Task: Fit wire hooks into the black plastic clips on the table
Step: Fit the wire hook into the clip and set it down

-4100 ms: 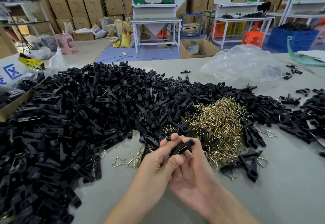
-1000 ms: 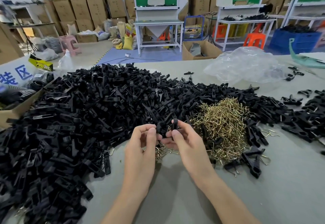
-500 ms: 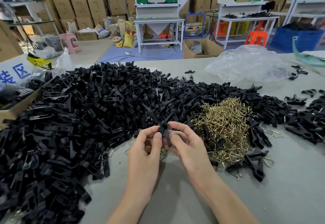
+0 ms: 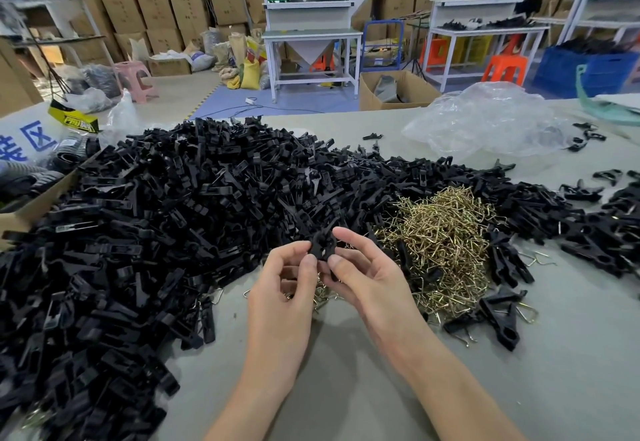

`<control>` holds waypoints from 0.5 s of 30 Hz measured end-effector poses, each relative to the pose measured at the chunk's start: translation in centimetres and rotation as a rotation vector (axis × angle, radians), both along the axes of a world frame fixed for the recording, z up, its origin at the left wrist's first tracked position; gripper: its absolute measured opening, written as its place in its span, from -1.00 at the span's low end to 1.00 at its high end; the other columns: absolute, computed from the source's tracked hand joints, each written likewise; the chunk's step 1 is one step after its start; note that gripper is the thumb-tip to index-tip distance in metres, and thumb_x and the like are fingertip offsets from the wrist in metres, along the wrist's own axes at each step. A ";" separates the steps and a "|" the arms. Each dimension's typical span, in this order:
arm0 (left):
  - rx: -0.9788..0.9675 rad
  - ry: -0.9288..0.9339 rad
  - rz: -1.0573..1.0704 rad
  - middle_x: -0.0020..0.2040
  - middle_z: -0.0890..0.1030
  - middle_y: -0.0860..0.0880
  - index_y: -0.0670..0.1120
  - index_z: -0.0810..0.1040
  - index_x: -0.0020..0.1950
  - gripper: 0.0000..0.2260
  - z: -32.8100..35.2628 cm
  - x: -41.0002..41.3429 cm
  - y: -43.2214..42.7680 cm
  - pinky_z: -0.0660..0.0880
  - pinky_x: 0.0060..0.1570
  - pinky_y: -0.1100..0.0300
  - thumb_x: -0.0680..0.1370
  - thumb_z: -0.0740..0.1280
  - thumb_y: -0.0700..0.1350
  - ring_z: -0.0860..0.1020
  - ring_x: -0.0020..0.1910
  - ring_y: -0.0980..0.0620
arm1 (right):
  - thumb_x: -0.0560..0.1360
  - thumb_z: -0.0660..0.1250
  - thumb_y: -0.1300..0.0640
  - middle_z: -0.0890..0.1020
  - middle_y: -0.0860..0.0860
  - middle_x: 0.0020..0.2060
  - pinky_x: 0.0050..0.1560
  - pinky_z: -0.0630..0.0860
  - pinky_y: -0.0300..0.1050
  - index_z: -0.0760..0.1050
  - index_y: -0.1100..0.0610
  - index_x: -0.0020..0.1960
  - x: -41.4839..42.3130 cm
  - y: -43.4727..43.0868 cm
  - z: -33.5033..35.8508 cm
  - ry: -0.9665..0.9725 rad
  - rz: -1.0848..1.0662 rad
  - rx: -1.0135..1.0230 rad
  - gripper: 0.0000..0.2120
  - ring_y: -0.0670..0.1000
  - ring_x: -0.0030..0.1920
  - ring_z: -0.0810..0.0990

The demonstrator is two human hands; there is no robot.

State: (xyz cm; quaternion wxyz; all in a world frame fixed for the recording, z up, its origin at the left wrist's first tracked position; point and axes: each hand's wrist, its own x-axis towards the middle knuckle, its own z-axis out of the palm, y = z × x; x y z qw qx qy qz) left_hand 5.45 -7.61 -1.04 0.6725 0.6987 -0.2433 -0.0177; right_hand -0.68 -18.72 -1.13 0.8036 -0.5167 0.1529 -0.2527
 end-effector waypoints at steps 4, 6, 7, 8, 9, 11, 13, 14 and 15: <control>0.026 -0.027 -0.015 -0.14 0.66 0.17 0.22 0.60 0.04 -0.85 -0.3 0.1 0.0 0.45 -0.29 0.40 0.59 0.36 -0.07 0.58 -0.26 0.15 | 0.57 0.37 0.31 0.65 0.13 0.13 0.08 0.63 -0.16 0.65 -0.03 0.19 -0.1 0.1 0.2 -0.012 -0.030 -0.011 -0.69 0.03 0.12 0.70; 0.021 -0.014 -0.014 -0.15 0.66 0.16 0.21 0.60 0.04 -0.85 -0.4 0.2 0.1 0.46 -0.28 0.39 0.59 0.36 -0.08 0.58 -0.27 0.13 | 0.56 0.37 0.32 0.69 0.04 0.01 0.05 0.63 -0.19 0.65 -0.01 0.16 -0.1 0.2 0.3 -0.020 -0.026 -0.010 -0.70 0.00 0.07 0.71; 0.015 0.000 -0.014 -0.16 0.66 0.15 0.21 0.60 0.03 -0.85 -0.3 0.2 0.1 0.47 -0.28 0.38 0.59 0.36 -0.08 0.58 -0.27 0.12 | 0.57 0.36 0.33 0.70 -0.02 -0.06 0.03 0.62 -0.22 0.65 0.00 0.15 -0.1 0.2 0.3 -0.018 -0.018 -0.020 -0.71 -0.03 0.04 0.71; 0.009 0.013 -0.014 -0.17 0.66 0.15 0.21 0.60 0.03 -0.85 -0.3 0.2 0.1 0.47 -0.28 0.38 0.59 0.36 -0.07 0.57 -0.27 0.11 | 0.57 0.36 0.33 0.71 -0.07 -0.11 0.01 0.62 -0.24 0.64 0.00 0.15 -0.1 0.3 0.4 -0.016 -0.010 -0.027 -0.71 -0.05 0.02 0.71; 0.005 0.020 -0.014 -0.17 0.66 0.14 0.21 0.61 0.02 -0.86 -0.3 0.3 0.1 0.47 -0.29 0.38 0.59 0.36 -0.06 0.57 -0.27 0.12 | 0.57 0.35 0.33 0.71 -0.10 -0.14 0.01 0.61 -0.26 0.63 0.01 0.16 -0.1 0.4 0.4 -0.013 -0.004 -0.030 -0.71 -0.07 0.01 0.71; 0.003 0.024 -0.016 -0.19 0.66 0.13 0.22 0.61 0.02 -0.87 -0.2 0.3 0.1 0.46 -0.32 0.38 0.59 0.36 -0.05 0.56 -0.30 0.16 | 0.57 0.36 0.32 0.71 -0.11 -0.15 0.00 0.61 -0.27 0.63 0.01 0.16 -0.1 0.5 0.4 -0.007 -0.001 -0.033 -0.72 -0.09 0.00 0.71; -0.001 0.025 -0.022 -0.20 0.66 0.12 0.21 0.61 0.02 -0.88 -0.2 0.2 0.2 0.46 -0.34 0.36 0.59 0.36 -0.03 0.55 -0.32 0.18 | 0.57 0.36 0.32 0.71 -0.10 -0.15 0.00 0.61 -0.26 0.63 0.01 0.15 0.0 0.4 0.4 -0.003 -0.006 -0.032 -0.73 -0.08 0.00 0.71; -0.001 0.026 -0.025 -0.20 0.66 0.11 0.22 0.61 0.02 -0.88 -0.2 0.2 0.2 0.46 -0.35 0.35 0.59 0.36 -0.03 0.54 -0.33 0.18 | 0.56 0.37 0.32 0.71 -0.09 -0.15 0.00 0.62 -0.25 0.64 0.01 0.15 0.0 0.3 0.3 0.000 -0.008 -0.031 -0.73 -0.08 0.00 0.71; 0.001 0.027 -0.025 -0.21 0.65 0.11 0.22 0.60 0.02 -0.87 -0.2 0.2 0.2 0.45 -0.36 0.34 0.59 0.37 -0.03 0.53 -0.34 0.18 | 0.56 0.38 0.31 0.71 -0.08 -0.16 -0.01 0.62 -0.24 0.64 0.00 0.15 -0.1 0.3 0.3 0.006 -0.010 -0.034 -0.73 -0.07 -0.01 0.71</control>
